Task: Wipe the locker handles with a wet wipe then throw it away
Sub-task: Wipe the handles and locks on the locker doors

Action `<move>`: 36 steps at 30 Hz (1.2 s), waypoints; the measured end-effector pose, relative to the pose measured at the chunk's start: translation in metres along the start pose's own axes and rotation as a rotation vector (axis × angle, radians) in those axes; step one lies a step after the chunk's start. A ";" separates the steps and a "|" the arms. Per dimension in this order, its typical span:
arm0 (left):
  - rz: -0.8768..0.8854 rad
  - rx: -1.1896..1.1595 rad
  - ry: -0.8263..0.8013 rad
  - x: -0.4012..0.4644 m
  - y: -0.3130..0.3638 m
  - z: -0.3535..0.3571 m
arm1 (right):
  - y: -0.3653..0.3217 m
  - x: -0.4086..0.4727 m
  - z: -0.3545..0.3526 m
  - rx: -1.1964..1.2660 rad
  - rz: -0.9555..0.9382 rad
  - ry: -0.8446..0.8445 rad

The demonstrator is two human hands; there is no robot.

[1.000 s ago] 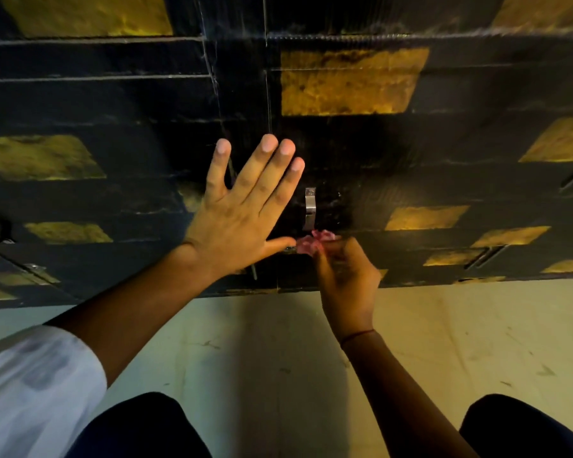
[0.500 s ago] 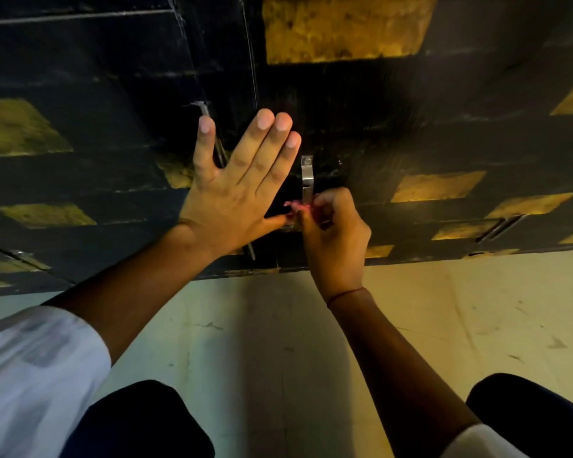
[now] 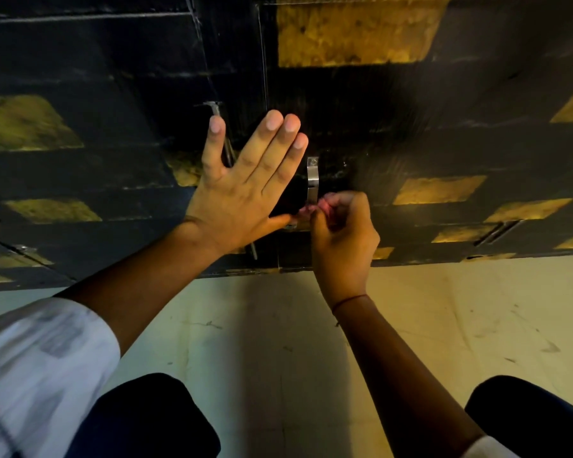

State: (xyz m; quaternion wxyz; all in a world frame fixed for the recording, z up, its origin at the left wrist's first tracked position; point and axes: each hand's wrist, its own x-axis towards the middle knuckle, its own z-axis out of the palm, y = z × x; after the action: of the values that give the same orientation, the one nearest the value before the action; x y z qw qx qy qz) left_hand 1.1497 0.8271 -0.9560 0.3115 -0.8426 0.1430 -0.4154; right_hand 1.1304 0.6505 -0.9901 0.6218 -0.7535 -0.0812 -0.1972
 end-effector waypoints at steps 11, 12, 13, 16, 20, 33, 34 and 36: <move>0.029 0.049 -0.041 0.001 -0.002 -0.004 | -0.022 0.011 -0.007 -0.170 -0.303 -0.012; 0.030 0.044 -0.043 0.001 -0.003 -0.003 | -0.018 0.009 -0.008 -0.140 -0.276 -0.041; 0.028 0.032 -0.045 0.000 -0.003 -0.004 | -0.014 0.005 -0.009 -0.120 -0.237 -0.070; 0.020 0.023 -0.050 -0.001 -0.003 -0.004 | -0.005 -0.004 -0.014 -0.113 -0.159 -0.074; 0.043 0.045 -0.062 -0.001 -0.004 -0.004 | -0.018 0.007 -0.011 -0.113 -0.247 0.012; 0.026 0.032 -0.081 -0.001 -0.004 -0.009 | -0.001 0.010 -0.014 -0.190 -0.170 -0.123; 0.026 0.036 -0.084 -0.001 -0.003 -0.009 | 0.000 0.011 -0.012 -0.217 -0.176 -0.108; 0.027 0.038 -0.094 -0.001 -0.004 -0.009 | 0.002 0.013 -0.008 -0.257 -0.183 -0.088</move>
State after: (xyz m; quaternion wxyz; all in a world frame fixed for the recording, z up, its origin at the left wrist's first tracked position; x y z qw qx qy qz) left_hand 1.1417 0.8265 -0.9496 0.3395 -0.8531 0.1315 -0.3739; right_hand 1.1416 0.6409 -0.9858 0.4957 -0.8242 -0.1507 -0.2286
